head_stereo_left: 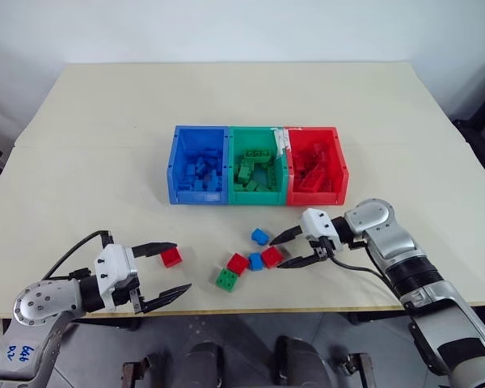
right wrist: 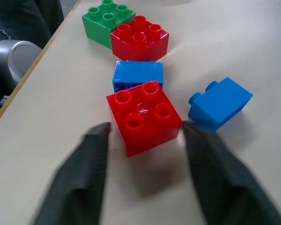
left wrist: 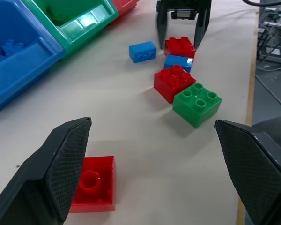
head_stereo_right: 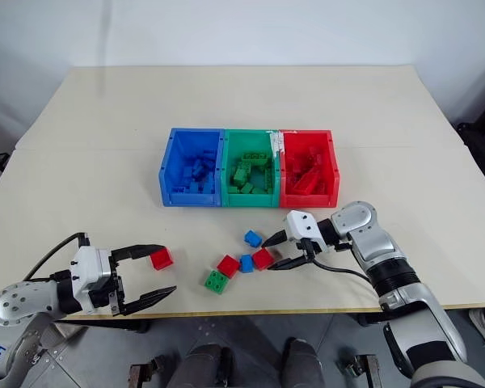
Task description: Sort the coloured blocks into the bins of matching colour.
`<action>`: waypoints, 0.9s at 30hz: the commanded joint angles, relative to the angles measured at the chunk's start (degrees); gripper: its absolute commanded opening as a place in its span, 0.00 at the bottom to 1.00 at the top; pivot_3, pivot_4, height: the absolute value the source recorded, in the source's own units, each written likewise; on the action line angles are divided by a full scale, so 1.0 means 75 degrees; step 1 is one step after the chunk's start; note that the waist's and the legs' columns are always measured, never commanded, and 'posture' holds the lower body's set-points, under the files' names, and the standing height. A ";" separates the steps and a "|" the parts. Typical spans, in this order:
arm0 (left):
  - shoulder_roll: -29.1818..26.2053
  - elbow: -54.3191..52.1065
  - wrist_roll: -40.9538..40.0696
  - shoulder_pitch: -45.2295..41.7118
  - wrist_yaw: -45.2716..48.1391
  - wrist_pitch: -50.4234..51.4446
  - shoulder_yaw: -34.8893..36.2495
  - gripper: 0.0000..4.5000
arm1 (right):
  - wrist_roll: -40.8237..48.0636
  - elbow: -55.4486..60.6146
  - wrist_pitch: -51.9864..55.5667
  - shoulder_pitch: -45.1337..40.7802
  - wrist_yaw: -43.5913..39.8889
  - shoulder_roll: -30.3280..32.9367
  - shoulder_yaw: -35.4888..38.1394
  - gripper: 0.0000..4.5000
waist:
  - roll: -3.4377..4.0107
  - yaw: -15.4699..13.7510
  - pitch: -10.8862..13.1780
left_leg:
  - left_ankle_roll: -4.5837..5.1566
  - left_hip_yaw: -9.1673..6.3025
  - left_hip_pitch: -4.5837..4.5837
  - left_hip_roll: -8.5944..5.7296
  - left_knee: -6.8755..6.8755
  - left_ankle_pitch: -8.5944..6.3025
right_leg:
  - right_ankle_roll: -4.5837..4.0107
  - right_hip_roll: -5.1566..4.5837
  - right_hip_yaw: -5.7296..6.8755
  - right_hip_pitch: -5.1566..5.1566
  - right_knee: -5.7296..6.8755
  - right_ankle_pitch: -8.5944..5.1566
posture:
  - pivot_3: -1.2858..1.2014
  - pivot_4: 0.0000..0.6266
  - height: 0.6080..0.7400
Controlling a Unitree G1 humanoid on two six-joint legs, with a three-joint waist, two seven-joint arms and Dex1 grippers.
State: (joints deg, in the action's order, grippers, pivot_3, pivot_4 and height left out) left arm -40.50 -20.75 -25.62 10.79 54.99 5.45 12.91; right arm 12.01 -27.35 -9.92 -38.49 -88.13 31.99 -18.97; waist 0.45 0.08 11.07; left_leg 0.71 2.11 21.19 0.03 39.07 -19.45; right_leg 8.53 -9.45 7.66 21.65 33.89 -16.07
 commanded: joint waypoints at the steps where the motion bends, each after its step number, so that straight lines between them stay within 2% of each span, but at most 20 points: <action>1: 0.0026 -0.0163 -0.0059 -0.0115 0.0033 -0.0124 -0.0002 1.00 | 0.0246 0.0300 0.0012 0.0225 -0.0296 0.0081 0.0266 0.32 | 0.0000 -0.0001 0.0000 | 0.0000 0.0000 0.0000 0.0000 0.0000 0.0000 | 0.0000 0.0000 0.0000 0.0000 0.0000 0.0000 | 0.52 0.24 1.00; 6: 0.0100 -0.0067 -0.0104 -0.0482 0.0045 -0.0108 -0.0181 1.00 | 0.0658 0.0937 0.0473 0.0558 0.0019 0.0524 0.0954 0.32 | 0.0001 -0.0014 0.0001 | 0.0000 0.0000 0.0000 0.0000 0.0000 -0.0001 | 0.0000 0.0000 -0.0001 0.0000 0.0000 0.0000 | 0.52 0.24 1.00; 12: 0.0440 0.0090 -0.0224 -0.1319 -0.0136 0.0049 -0.0471 1.00 | 0.1629 0.1573 0.1747 0.0637 0.1371 0.0986 0.2732 0.32 | 0.0002 -0.0025 0.0001 | 0.0001 0.0001 0.0000 0.0000 0.0000 -0.0001 | 0.0000 0.0000 -0.0001 -0.0001 0.0000 0.0000 | 0.52 0.24 1.00; 15: 0.0679 0.0266 -0.0175 -0.1844 -0.0204 0.0122 -0.0714 1.00 | 0.1316 0.1042 0.1567 0.0122 0.2270 0.0981 0.3194 0.32 | 0.0002 -0.0006 0.0001 | 0.0001 0.0009 -0.0001 -0.0001 0.0000 -0.0001 | 0.0000 0.0000 -0.0003 0.0000 0.0003 0.0000 | 0.52 0.24 1.00; 21: 0.0851 0.0688 -0.0040 -0.2504 -0.0096 0.0162 -0.1044 1.00 | 0.0585 -0.0488 0.1453 -0.0977 0.3645 0.0609 0.3176 0.32 | 0.0003 0.0025 0.0000 | 0.0000 0.0046 -0.0001 0.0002 -0.0003 -0.0001 | -0.0001 0.0007 -0.0006 0.0006 0.0004 0.0000 | 0.52 0.24 1.00; 24: 0.0848 0.0872 0.0057 -0.2697 -0.0083 0.0072 -0.1108 1.00 | 0.0354 -0.1096 0.1306 -0.1294 0.3922 0.0504 0.3160 0.55 | 0.0003 0.0013 0.0001 | 0.0000 0.0048 0.0004 0.0001 -0.0001 -0.0001 | 0.0000 0.0006 -0.0006 0.0007 0.0003 0.0000 | 0.52 0.24 1.00; 27: 0.0798 0.0933 0.0085 -0.2689 -0.0024 0.0020 -0.1111 1.00 | 0.0404 -0.1008 0.1167 -0.1305 0.3881 0.0427 0.3209 0.78 | 0.0003 -0.0012 0.0001 | 0.0001 0.0044 0.0009 -0.0002 -0.0001 -0.0001 | 0.0000 0.0004 -0.0004 0.0007 0.0001 0.0000 | 0.52 0.24 1.00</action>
State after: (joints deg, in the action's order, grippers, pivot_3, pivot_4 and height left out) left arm -34.11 -12.76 -25.23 -9.12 54.35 6.79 4.44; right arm 14.27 -36.37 0.25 -47.08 -58.90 34.92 3.41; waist 0.48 0.00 11.08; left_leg 0.72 2.44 21.27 0.02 39.06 -19.47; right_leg 8.53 -9.42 7.63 21.70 33.89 -16.07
